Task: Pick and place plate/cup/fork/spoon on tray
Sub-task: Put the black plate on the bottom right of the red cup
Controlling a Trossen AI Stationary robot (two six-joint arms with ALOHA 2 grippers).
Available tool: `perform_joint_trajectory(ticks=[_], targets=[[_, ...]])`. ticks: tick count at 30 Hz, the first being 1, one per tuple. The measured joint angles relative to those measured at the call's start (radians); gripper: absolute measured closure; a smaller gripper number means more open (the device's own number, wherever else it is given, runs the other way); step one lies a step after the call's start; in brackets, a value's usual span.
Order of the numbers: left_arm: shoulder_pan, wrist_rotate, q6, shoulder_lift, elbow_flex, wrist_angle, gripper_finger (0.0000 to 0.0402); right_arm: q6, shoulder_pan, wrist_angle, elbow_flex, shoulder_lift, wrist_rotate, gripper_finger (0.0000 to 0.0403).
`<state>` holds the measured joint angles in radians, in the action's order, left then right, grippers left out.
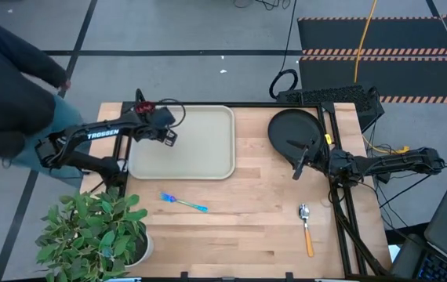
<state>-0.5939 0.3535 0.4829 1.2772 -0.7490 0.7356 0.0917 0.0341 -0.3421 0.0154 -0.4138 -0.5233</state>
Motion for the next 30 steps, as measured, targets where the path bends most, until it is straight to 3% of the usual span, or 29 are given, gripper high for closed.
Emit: perform_joint_trajectory(ticks=[6,9,19,21,25,30], targets=[[0.164,-0.023,0.078,-0.062,-0.005,-0.021,0.0279,0.006,0.0,-0.018,0.0,0.0,-0.01,0.0172],[0.261,-0.021,0.088,-0.097,-0.007,-0.122,0.0279,-0.001,0.0,-0.043,0.0,0.0,0.009,0.0172],[0.54,0.011,-0.201,-0.106,0.044,-0.93,0.0279,-0.002,-0.001,-0.291,0.013,0.0,0.081,0.0172],[0.565,0.013,-0.259,-0.105,0.073,-1.033,0.0279,-0.011,-0.002,-0.076,0.066,-0.009,0.058,0.0172],[0.586,0.014,-0.308,-0.107,0.115,-1.188,0.0279,-0.111,-0.019,0.442,0.307,-0.102,-0.022,0.0178],[0.59,0.014,-0.371,-0.106,0.136,-1.296,0.0279,-0.204,-0.071,0.796,0.577,-0.282,0.027,0.0187]])
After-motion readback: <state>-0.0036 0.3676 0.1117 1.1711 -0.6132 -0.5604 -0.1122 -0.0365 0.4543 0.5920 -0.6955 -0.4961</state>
